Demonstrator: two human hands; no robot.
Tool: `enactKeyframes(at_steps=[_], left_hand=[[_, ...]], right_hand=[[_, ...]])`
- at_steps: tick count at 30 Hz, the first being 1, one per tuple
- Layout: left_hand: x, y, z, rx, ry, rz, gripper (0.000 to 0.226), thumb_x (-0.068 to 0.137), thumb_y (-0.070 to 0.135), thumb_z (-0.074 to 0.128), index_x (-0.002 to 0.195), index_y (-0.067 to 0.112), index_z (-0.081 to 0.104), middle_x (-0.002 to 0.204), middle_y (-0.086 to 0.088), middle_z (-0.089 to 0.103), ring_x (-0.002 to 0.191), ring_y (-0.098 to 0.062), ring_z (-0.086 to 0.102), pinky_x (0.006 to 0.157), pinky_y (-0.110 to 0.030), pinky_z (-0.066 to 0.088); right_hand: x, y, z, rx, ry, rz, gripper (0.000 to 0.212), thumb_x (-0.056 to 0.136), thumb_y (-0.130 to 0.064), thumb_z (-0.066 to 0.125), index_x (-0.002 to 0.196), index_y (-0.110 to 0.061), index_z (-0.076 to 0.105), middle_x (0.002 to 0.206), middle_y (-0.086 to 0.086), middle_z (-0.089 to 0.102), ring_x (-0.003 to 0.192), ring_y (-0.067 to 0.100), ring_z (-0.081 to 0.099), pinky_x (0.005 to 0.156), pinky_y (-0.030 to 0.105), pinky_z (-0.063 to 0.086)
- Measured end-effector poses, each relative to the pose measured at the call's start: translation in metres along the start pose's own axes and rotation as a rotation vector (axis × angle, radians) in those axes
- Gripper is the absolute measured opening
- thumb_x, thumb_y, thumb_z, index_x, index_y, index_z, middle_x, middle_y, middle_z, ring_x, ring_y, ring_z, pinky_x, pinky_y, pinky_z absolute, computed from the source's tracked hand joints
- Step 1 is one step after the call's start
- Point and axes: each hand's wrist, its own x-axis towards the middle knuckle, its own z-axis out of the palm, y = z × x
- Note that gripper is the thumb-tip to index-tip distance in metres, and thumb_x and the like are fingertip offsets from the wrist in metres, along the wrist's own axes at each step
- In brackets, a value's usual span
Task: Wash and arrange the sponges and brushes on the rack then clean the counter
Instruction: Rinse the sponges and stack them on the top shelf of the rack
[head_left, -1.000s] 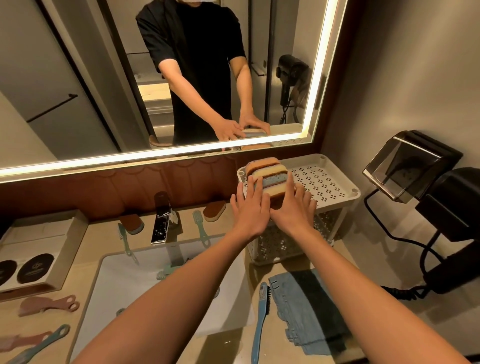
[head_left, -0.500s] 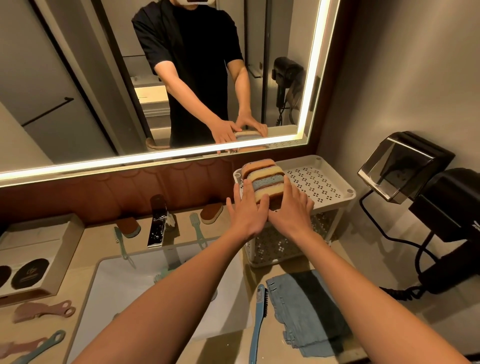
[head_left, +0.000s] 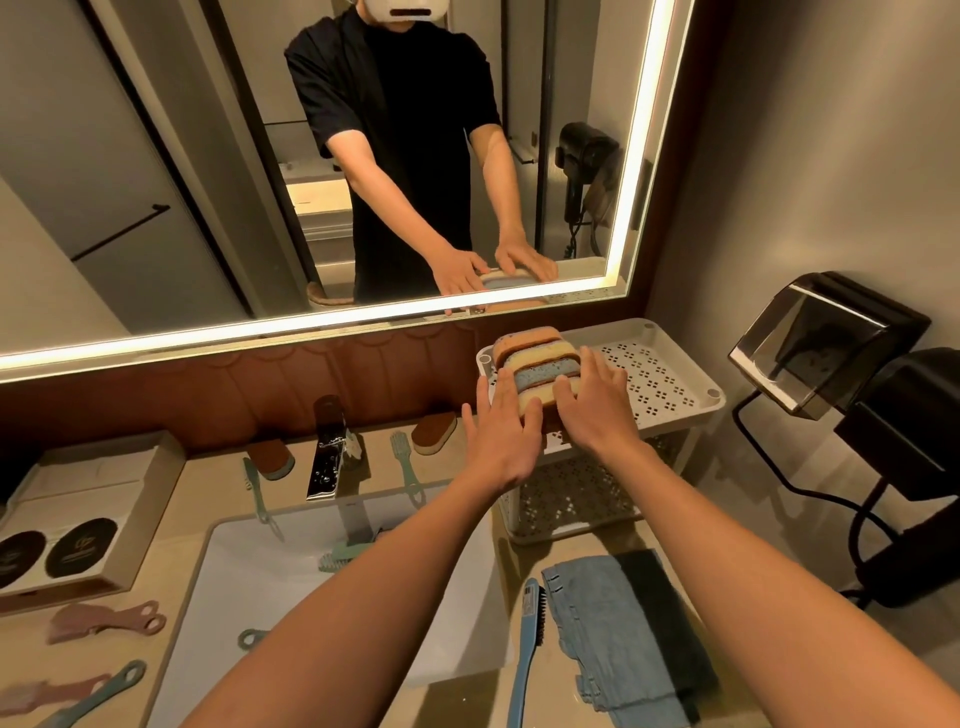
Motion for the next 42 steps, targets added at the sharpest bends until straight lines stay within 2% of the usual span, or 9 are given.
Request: enactKeyframes(at_steps=[3,5,14,20,26,30,35,38,42], left_hand=[[0.0,0.001,0.0,-0.008,-0.003,-0.012,0.074,0.094,0.062,0.01,0.16,0.03,-0.001,0.169,0.001,0.004,0.154,-0.016,-0.012,0.124,-0.048,-0.01],[0.0,0.003,-0.001,-0.017,-0.016,-0.01,0.073,0.095,0.061,0.012,0.159,0.03,-0.003,0.169,0.0,0.003,0.154,-0.016,-0.013,0.124,-0.049,-0.01],[-0.002,0.005,-0.002,0.001,-0.036,-0.01,0.069,0.102,0.054,0.017,0.16,0.027,-0.008,0.169,0.001,-0.002,0.154,-0.018,-0.014,0.123,-0.049,-0.011],[0.0,0.007,-0.004,0.003,-0.031,-0.029,0.066,0.104,0.051,0.014,0.161,0.024,-0.005,0.169,0.001,0.0,0.154,-0.019,-0.012,0.123,-0.052,-0.009],[0.005,0.015,-0.016,0.02,-0.173,-0.09,0.073,0.099,0.051,0.017,0.159,0.022,-0.012,0.169,-0.001,-0.008,0.153,-0.021,-0.018,0.123,-0.055,-0.01],[0.003,0.018,-0.02,-0.026,-0.133,-0.056,0.067,0.104,0.046,0.022,0.16,0.022,-0.007,0.169,-0.003,-0.002,0.155,-0.024,-0.007,0.124,-0.055,-0.006],[0.0,0.005,-0.035,-0.157,-0.067,0.028,0.056,0.105,0.039,0.033,0.157,0.027,0.015,0.161,0.0,0.028,0.149,-0.02,0.025,0.124,-0.057,0.004],[0.0,-0.009,-0.049,-0.231,-0.048,0.02,0.048,0.101,0.041,0.042,0.147,0.038,0.031,0.15,0.005,0.048,0.14,-0.022,0.041,0.121,-0.058,0.02],[-0.001,-0.034,-0.064,-0.148,-0.036,-0.101,0.067,0.101,0.042,0.045,0.16,0.027,0.017,0.166,0.002,0.023,0.153,-0.028,0.02,0.123,-0.052,0.022]], right_hand=[[0.001,-0.003,0.004,-0.046,-0.028,0.025,0.061,0.094,-0.052,0.03,0.149,-0.027,0.025,0.139,0.01,0.045,0.124,0.03,0.041,0.097,0.048,0.041],[0.002,-0.002,0.005,-0.065,-0.028,0.045,0.06,0.093,-0.054,0.028,0.149,-0.032,0.024,0.136,0.011,0.046,0.121,0.031,0.043,0.098,0.048,0.04],[0.002,0.003,0.006,-0.071,-0.053,0.089,0.063,0.094,-0.061,0.026,0.153,-0.04,0.021,0.139,0.014,0.044,0.122,0.034,0.045,0.101,0.05,0.04],[-0.001,0.001,0.009,-0.123,-0.011,0.01,0.064,0.097,-0.056,0.021,0.155,-0.029,0.024,0.142,0.008,0.049,0.125,0.028,0.043,0.103,0.048,0.037],[0.005,0.002,0.001,0.009,-0.115,0.105,0.061,0.093,-0.058,0.029,0.152,-0.04,0.022,0.142,0.011,0.045,0.126,0.032,0.04,0.103,0.049,0.036],[0.002,0.0,-0.002,0.064,-0.1,0.079,0.059,0.094,-0.055,0.031,0.151,-0.039,0.028,0.14,0.009,0.048,0.126,0.03,0.038,0.102,0.049,0.035],[-0.002,-0.004,-0.008,0.081,-0.032,0.004,0.059,0.096,-0.051,0.038,0.152,-0.034,0.029,0.15,0.003,0.038,0.132,0.027,0.028,0.108,0.048,0.03],[-0.004,-0.017,-0.01,0.057,0.006,-0.087,0.059,0.094,-0.045,0.046,0.149,-0.033,0.031,0.149,0.001,0.035,0.133,0.023,0.024,0.109,0.046,0.031],[-0.01,-0.047,0.001,0.056,-0.006,-0.163,0.057,0.092,-0.04,0.049,0.147,-0.03,0.035,0.147,0.005,0.037,0.133,0.021,0.024,0.111,0.046,0.029]])
